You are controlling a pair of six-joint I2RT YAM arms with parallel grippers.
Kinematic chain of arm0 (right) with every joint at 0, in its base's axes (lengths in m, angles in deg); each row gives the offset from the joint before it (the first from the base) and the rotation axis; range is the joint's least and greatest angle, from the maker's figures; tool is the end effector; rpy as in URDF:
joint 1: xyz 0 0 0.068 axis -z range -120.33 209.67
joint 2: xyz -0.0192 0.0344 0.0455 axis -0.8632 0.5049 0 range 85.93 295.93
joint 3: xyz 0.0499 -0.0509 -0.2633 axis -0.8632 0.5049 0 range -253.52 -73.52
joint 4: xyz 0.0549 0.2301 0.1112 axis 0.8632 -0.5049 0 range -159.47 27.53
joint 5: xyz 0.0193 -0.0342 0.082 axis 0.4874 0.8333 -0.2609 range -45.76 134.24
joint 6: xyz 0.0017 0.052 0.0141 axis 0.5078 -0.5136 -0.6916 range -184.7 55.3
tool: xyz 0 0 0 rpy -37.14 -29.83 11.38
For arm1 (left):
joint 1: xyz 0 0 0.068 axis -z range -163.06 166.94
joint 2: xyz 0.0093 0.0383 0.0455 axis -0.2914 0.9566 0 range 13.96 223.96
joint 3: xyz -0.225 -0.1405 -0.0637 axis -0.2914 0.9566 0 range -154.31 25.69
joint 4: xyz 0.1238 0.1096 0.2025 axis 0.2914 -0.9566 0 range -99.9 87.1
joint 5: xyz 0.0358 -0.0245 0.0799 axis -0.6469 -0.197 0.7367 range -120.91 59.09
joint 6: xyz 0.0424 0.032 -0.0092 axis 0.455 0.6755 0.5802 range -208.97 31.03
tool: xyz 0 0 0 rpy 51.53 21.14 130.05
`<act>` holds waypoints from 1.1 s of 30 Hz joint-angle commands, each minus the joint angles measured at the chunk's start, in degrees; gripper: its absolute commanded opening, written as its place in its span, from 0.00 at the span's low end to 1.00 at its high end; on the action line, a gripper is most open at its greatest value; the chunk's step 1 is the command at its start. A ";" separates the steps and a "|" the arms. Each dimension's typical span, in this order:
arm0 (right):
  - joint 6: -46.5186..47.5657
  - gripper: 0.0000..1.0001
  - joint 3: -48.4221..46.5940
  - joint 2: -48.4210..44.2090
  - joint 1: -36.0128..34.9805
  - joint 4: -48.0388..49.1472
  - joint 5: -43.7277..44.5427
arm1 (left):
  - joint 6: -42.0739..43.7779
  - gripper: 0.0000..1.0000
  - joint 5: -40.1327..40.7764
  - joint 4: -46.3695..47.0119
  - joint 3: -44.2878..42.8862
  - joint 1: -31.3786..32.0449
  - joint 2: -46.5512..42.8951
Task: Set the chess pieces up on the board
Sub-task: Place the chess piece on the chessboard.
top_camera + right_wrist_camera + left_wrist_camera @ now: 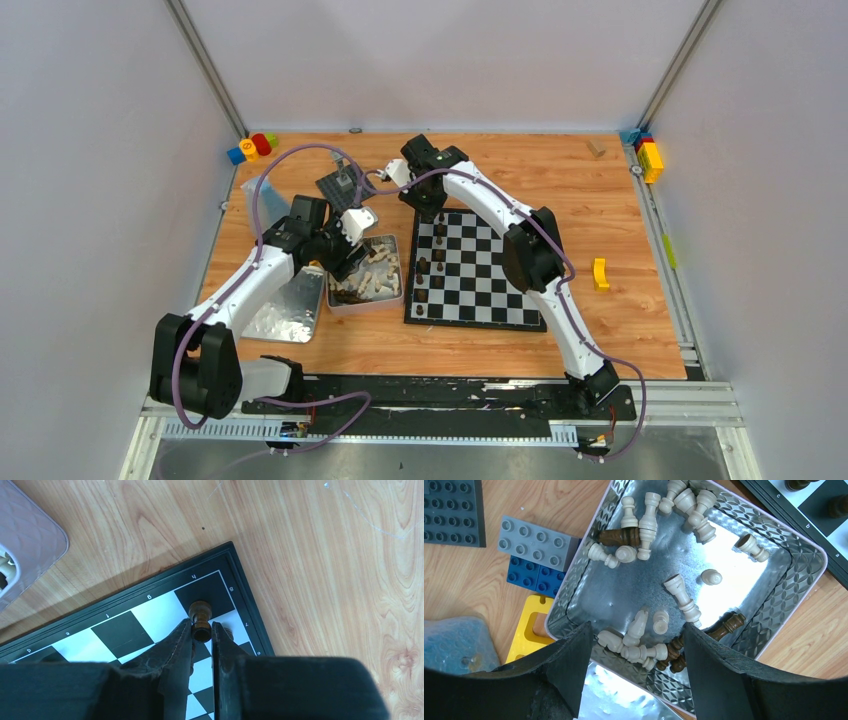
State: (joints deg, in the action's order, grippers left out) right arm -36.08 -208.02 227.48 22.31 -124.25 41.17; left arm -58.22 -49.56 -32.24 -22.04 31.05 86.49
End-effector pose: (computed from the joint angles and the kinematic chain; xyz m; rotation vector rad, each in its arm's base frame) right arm 0.4096 0.3151 0.2049 -1.5228 2.3200 0.1138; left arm 0.2411 -0.0724 0.2297 1.0610 2.2278 -0.2851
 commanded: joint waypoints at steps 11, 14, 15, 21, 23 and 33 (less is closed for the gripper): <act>-0.59 0.03 -0.55 -0.14 -0.43 3.51 -0.05 | -0.60 0.75 -0.07 1.57 -0.09 -0.19 -1.81; -0.60 0.06 -0.08 -0.17 -0.38 3.43 -0.01 | -0.60 0.75 -0.01 1.57 -0.09 -0.14 -1.93; -0.60 0.08 0.20 -0.14 -0.36 3.50 -0.01 | -0.60 0.75 0.04 1.57 -0.02 -0.18 -1.99; -0.94 0.24 0.39 -0.36 -0.43 3.59 -0.44 | -0.60 0.75 0.06 1.57 -0.03 -0.20 -2.03; -1.21 0.27 0.18 -0.36 -0.43 3.74 -0.44 | -0.61 0.75 0.18 1.53 0.00 -0.14 -2.13; -3.80 0.48 -0.07 -4.04 -0.25 5.14 -0.84 | -1.04 0.77 1.41 2.52 0.49 -0.21 -3.54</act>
State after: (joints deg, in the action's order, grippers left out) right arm -37.85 -207.40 227.46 22.31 -121.47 41.08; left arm -58.25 -48.71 -32.20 -21.86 31.05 85.49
